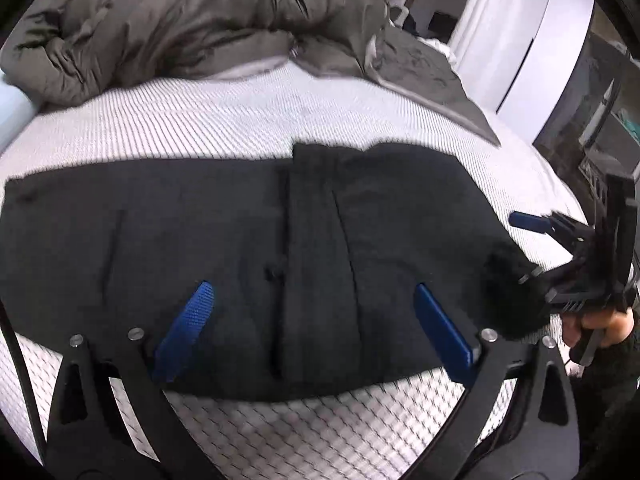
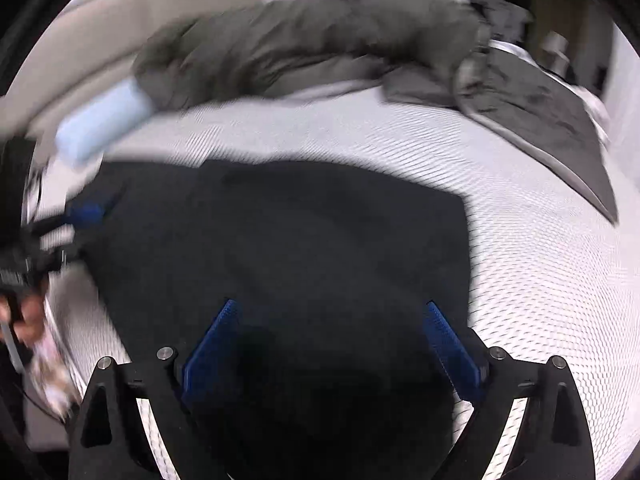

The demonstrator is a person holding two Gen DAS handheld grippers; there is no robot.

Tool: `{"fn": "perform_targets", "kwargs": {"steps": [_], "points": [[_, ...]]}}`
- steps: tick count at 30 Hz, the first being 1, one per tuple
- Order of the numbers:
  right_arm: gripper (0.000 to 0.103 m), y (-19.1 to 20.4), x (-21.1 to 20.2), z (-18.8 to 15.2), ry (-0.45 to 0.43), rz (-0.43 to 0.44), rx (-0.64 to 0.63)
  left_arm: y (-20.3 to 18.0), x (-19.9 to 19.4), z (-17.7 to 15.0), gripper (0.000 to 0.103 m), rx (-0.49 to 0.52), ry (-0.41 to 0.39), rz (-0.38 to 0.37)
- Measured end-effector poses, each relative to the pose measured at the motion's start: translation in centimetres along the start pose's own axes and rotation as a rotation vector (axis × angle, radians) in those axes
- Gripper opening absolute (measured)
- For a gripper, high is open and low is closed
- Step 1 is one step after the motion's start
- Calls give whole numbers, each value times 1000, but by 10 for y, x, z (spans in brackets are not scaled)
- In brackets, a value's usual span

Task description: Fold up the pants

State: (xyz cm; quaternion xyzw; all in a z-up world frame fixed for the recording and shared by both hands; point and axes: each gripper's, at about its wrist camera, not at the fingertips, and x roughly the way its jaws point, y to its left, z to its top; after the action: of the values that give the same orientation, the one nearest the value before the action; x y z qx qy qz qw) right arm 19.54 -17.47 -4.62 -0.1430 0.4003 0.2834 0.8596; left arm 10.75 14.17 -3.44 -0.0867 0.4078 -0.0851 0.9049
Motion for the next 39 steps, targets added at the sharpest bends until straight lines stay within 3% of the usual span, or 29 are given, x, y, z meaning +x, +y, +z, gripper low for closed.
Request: {"fn": "perform_targets", "kwargs": {"steps": [3,5,9,11,14,18,21,22,24,26,27,28,29,31,34,39], "points": [[95,30,22,-19,96,-98,-149,-22,15,-15,99,126,38,54],[95,25,28,-28,124,-139,-139,-23,26,-26,99,162,75,141],[95,-1,5,-38,94,-209,-63,-4,13,-39,99,92,64,67],[95,-14,-6,-42,64,-189,-19,5,-8,-46,99,82,31,73],[95,-27,-31,-46,-18,-106,66,38,-45,-54,99,-25,-43,101],[95,-34,-55,-47,-114,-33,123,116,-77,-60,98,-312,-100,103],[95,-33,-62,-46,-145,7,150,172,-79,-63,85,-537,-126,73],[95,-29,-63,-45,-147,12,150,194,-75,-65,76,-644,-152,38],[95,-19,-68,-51,-142,8,138,219,-68,-63,60,-752,-187,13],[95,-14,-66,-53,-133,6,120,234,-60,-57,48,-784,-203,20],[95,-13,-66,-55,-128,7,113,238,-57,-53,38,-798,-209,31],[95,-15,-62,-54,-121,2,108,244,-52,-49,20,-816,-211,43],[95,-15,-61,-55,-116,-3,104,246,-48,-46,12,-828,-212,67],[95,-21,-57,-55,-108,-5,103,241,-47,-39,5,-810,-232,104],[95,-31,-54,-56,-84,-9,124,209,-63,-18,3,-662,-291,199],[95,-44,-58,-55,-98,-13,172,118,-106,33,3,-414,-378,178]]}}
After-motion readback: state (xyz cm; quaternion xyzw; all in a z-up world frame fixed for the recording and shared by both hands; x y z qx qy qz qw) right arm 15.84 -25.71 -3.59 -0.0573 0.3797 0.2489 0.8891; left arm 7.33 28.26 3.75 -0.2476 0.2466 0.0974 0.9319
